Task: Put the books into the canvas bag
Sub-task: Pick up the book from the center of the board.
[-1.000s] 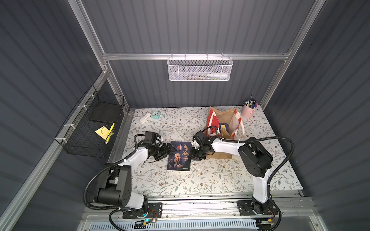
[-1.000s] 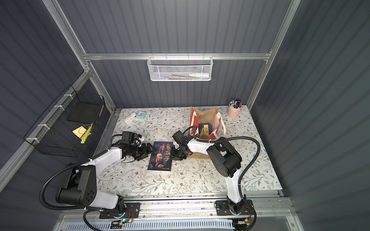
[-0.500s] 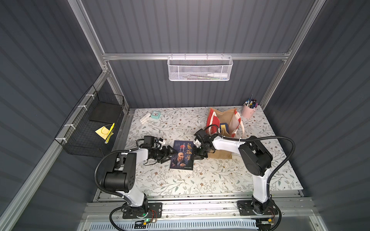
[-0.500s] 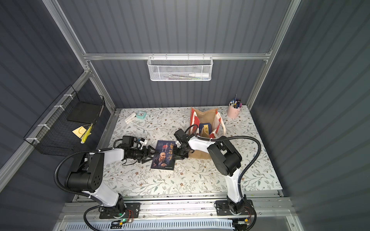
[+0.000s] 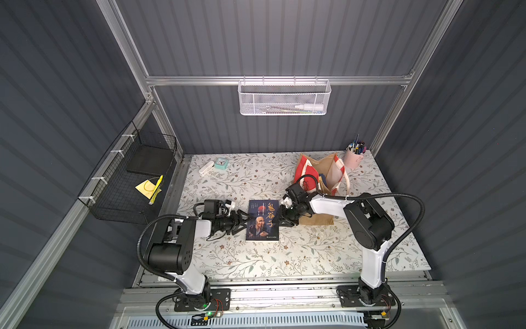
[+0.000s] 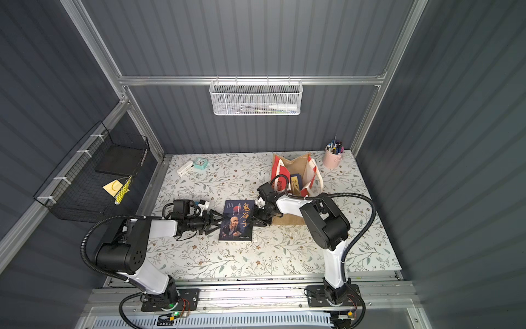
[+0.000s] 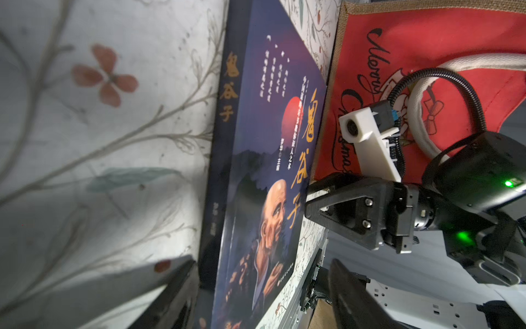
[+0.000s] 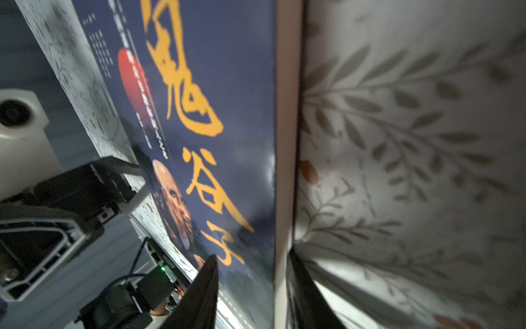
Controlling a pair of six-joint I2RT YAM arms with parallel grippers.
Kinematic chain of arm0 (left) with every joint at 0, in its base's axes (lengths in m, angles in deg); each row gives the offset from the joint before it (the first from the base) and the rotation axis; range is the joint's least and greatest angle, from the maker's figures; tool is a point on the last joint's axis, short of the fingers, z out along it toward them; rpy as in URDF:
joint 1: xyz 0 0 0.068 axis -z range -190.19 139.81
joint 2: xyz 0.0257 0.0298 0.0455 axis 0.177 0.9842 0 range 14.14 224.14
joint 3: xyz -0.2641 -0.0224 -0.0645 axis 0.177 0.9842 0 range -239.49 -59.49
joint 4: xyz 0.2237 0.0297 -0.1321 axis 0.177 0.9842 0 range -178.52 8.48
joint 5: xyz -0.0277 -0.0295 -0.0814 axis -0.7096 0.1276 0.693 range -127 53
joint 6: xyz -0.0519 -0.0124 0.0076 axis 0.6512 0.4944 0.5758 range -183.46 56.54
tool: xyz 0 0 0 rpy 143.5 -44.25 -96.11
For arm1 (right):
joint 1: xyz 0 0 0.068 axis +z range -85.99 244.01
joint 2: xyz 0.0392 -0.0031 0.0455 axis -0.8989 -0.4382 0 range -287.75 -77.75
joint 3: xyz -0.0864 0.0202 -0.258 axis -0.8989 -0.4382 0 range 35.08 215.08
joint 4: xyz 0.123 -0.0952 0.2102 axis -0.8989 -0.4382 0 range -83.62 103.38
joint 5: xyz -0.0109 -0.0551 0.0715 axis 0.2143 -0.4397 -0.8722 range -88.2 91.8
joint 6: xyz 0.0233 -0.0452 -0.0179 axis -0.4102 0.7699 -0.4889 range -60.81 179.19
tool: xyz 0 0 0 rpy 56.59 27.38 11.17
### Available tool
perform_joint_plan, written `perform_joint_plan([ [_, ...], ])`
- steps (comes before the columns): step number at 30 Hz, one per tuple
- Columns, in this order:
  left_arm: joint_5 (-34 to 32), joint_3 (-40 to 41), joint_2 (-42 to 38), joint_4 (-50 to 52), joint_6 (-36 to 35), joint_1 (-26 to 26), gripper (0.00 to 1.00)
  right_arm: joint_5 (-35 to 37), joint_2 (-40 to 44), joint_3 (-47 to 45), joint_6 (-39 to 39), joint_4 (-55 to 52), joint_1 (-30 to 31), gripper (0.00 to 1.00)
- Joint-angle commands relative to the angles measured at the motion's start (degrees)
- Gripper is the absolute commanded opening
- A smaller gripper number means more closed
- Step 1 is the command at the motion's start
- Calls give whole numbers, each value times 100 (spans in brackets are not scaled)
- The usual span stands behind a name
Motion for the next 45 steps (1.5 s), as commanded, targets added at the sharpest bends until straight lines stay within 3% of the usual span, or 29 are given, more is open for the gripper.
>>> perform_joint_plan([
  [1, 606, -23, -2, 344, 93, 617, 70, -167, -384, -254, -207, 473, 253, 45],
  [5, 249, 163, -118, 113, 307, 726, 70, -177, -331, -435, -337, 717, 309, 44],
  [8, 207, 308, -177, -164, 501, 730, 69, -217, -245, -589, -418, 955, 328, 36],
  [13, -69, 104, -378, 620, 104, 730, 69, -53, 191, -726, -525, 929, 328, 32],
  [20, -389, -278, -650, 1367, -210, 692, 75, 528, 1081, -398, -88, -138, 328, 27],
  [27, -603, -263, -1189, 1425, -277, 465, 89, 576, 1523, -365, -181, -89, 326, 20],
  [32, -438, 260, -1457, 228, 254, 414, 92, 493, 1768, -348, -427, 55, 321, 20],
  [39, 151, 658, -1128, -1739, 1307, 453, 91, 355, 2079, -156, -662, 80, 319, 20],
  [45, 760, 492, -932, -3067, 2241, 561, 81, 112, 2265, -151, -1059, 399, 321, 21],
])
